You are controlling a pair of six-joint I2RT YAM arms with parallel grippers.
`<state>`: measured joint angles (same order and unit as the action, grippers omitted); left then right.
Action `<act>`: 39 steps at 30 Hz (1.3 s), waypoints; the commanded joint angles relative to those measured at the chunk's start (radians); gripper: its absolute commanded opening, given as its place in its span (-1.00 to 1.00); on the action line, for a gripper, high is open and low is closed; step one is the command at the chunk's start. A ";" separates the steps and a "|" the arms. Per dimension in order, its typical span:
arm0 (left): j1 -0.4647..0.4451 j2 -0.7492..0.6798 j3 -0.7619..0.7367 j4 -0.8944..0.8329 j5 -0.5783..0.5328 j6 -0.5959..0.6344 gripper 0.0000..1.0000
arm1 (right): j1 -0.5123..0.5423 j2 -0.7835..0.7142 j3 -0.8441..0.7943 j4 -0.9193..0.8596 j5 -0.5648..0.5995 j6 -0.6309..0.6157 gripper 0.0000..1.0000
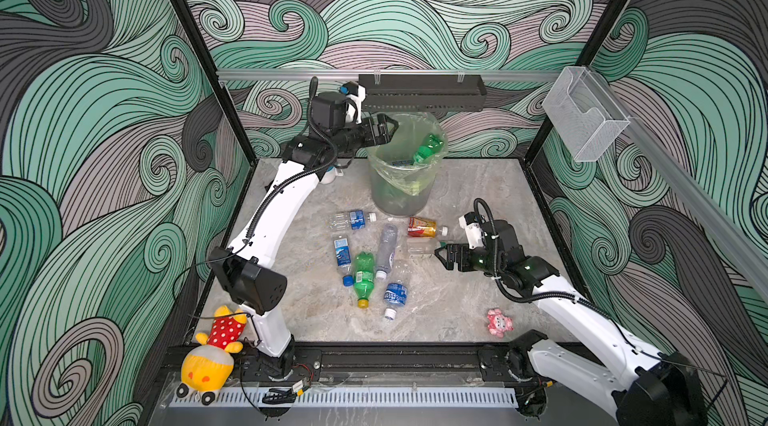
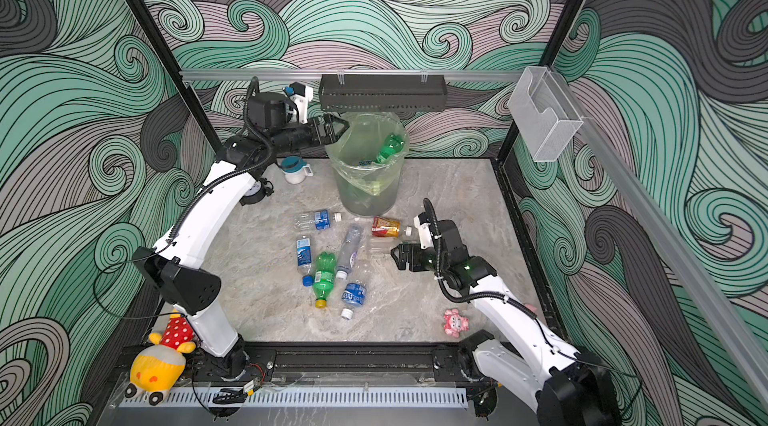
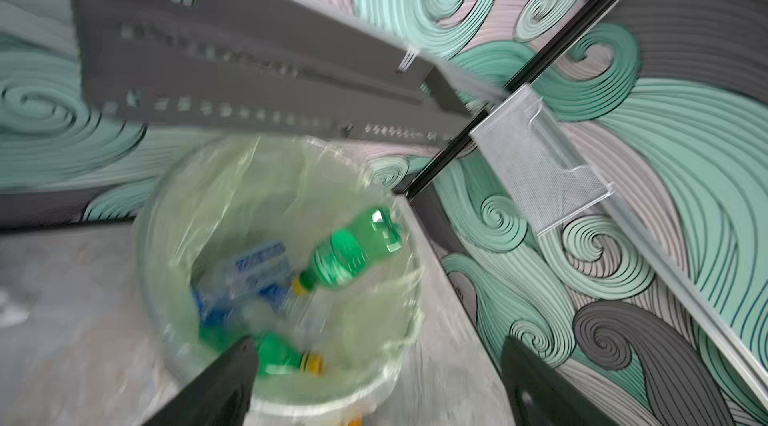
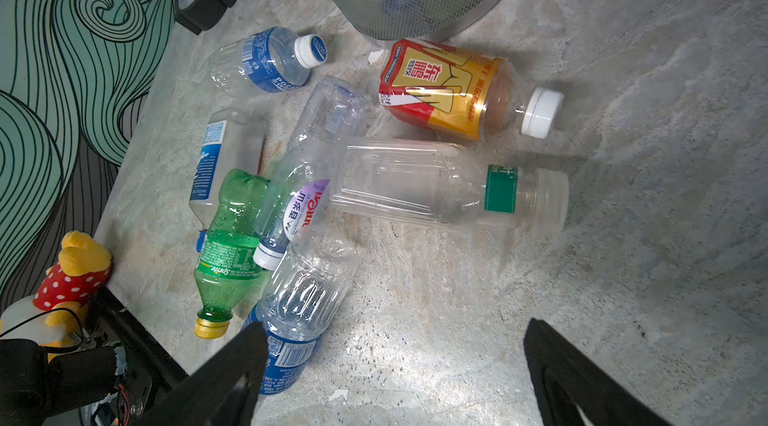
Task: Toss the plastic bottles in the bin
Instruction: 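Withdraw the left gripper while the right gripper moves toward the clear square bottle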
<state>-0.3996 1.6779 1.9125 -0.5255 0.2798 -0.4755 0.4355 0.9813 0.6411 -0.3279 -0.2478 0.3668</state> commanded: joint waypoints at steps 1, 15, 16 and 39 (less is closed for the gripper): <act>0.014 -0.208 -0.167 0.000 -0.104 0.044 0.92 | 0.005 -0.015 0.016 -0.026 0.039 -0.021 0.94; 0.047 -0.735 -0.786 -0.175 -0.302 0.078 0.92 | 0.014 0.128 0.130 -0.087 0.050 -0.233 0.80; 0.047 -0.762 -0.816 -0.183 -0.309 0.074 0.92 | 0.018 0.149 0.146 -0.092 0.058 -0.259 0.77; 0.047 -1.085 -1.026 -0.375 -0.438 0.019 0.97 | 0.104 0.638 0.393 -0.058 0.030 -0.824 0.68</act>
<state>-0.3599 0.6037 0.8856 -0.8570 -0.1253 -0.4427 0.5396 1.5845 1.0019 -0.3824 -0.2161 -0.3931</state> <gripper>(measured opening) 0.983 0.839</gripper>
